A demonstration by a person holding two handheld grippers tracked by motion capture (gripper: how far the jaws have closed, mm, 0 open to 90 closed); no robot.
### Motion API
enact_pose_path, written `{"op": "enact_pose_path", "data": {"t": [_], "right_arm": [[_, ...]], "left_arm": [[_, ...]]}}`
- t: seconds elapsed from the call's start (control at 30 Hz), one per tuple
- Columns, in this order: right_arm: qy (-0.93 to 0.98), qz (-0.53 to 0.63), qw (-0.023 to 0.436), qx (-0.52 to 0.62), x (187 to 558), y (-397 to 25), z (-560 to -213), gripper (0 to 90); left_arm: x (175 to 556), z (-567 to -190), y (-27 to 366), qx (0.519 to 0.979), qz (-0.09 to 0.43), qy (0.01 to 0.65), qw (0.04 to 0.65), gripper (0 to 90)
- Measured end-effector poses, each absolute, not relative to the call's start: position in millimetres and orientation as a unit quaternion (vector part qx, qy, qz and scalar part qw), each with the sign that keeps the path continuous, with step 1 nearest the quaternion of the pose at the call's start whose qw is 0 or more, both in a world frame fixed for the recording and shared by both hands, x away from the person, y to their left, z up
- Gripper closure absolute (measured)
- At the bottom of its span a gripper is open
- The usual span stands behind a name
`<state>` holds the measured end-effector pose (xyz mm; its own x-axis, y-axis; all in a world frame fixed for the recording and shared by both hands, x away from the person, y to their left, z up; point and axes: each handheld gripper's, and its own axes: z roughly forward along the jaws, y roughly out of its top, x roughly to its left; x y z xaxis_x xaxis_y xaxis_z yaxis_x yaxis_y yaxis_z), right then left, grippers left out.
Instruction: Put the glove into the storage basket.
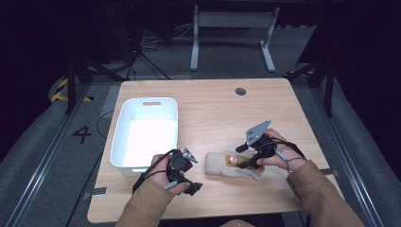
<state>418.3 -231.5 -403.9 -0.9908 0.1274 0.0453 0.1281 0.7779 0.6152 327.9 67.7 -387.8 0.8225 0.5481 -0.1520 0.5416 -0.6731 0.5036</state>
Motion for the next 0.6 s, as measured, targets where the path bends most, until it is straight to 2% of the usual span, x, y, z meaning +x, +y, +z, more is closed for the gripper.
{"op": "enact_pose_path", "data": {"t": [0.6], "right_arm": [[-0.882,-0.42,-0.086,-0.195,403,-289,-370,36.9]], "left_arm": [[341,-382,48,0.919,0.006,0.271,0.286,22.6]]}}
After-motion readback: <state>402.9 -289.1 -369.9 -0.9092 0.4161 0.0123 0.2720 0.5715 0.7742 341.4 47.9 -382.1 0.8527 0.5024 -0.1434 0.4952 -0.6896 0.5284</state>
